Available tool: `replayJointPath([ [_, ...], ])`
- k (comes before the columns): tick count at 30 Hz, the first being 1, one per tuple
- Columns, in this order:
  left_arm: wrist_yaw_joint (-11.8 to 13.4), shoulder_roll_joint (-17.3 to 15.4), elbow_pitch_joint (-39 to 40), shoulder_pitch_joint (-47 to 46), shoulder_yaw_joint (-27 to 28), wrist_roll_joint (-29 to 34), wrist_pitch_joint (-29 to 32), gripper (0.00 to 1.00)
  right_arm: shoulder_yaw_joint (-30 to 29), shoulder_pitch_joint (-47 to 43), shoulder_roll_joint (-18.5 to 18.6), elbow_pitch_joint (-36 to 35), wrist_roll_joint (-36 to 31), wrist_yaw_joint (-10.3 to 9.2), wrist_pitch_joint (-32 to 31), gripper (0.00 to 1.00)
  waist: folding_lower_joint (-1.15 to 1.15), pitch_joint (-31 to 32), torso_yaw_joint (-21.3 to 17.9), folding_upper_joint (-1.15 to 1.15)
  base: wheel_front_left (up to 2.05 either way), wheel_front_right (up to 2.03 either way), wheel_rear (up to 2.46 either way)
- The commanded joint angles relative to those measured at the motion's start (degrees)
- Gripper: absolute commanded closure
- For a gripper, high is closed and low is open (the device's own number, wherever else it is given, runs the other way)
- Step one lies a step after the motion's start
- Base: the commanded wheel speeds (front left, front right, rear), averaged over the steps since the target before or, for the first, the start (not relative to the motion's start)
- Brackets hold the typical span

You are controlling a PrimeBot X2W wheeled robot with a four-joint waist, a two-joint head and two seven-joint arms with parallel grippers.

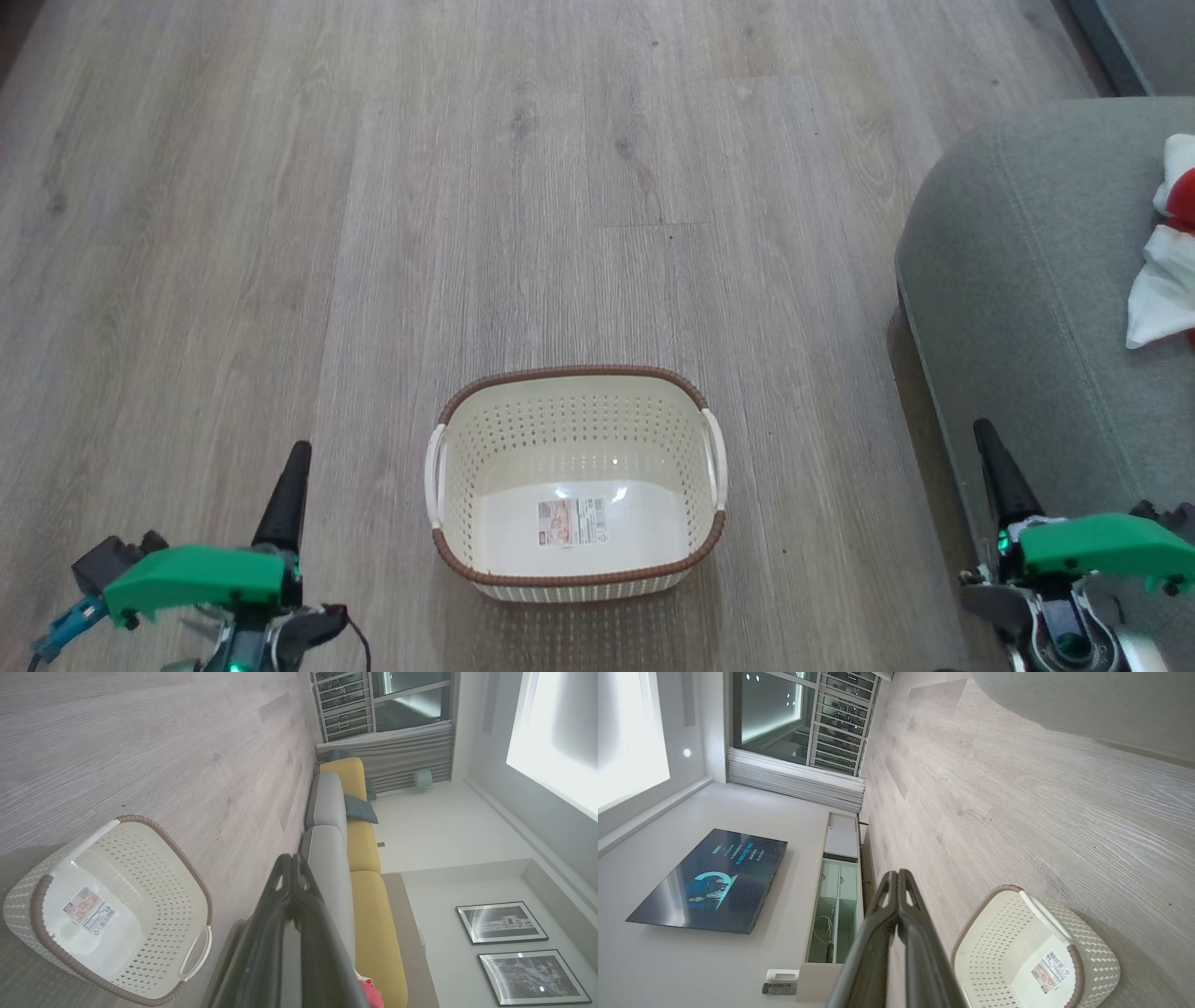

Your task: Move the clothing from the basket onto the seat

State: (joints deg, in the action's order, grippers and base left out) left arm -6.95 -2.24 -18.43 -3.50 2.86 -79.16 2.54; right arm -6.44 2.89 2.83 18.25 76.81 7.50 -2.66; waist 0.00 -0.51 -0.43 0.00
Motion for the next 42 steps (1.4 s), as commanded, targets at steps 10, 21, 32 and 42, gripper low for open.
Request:
replayJointPath([
  [10,-0.5,-0.6,3.3,-2.7,2.8,-6.9,2.2,1.0,0.4,3.1,0.1,-3.3,8.1,-0.01,-2.1,1.0,0.0,0.2,0.2,0.0,0.0,0.0,0.0],
  [21,-0.5,-0.6,4.3,-2.7,3.6,-12.7,3.9,1.0,-0.1,3.3,0.1,-4.2,15.0,-0.01,-3.8,1.0,0.0,0.3,0.4,0.0,0.0,0.0,0.0],
  [32,-0.5,-0.6,4.4,-2.7,3.7,-13.0,4.0,1.0,-0.1,3.3,0.0,-4.2,15.3,-0.01,-3.8,1.0,0.0,0.3,0.4,0.0,0.0,0.0,0.0],
  [42,-0.5,-0.6,4.4,-2.7,3.7,-13.0,3.9,1.0,-0.1,3.3,0.0,-4.2,15.3,-0.01,-3.8,1.0,0.0,0.3,0.4,0.0,0.0,0.0,0.0],
])
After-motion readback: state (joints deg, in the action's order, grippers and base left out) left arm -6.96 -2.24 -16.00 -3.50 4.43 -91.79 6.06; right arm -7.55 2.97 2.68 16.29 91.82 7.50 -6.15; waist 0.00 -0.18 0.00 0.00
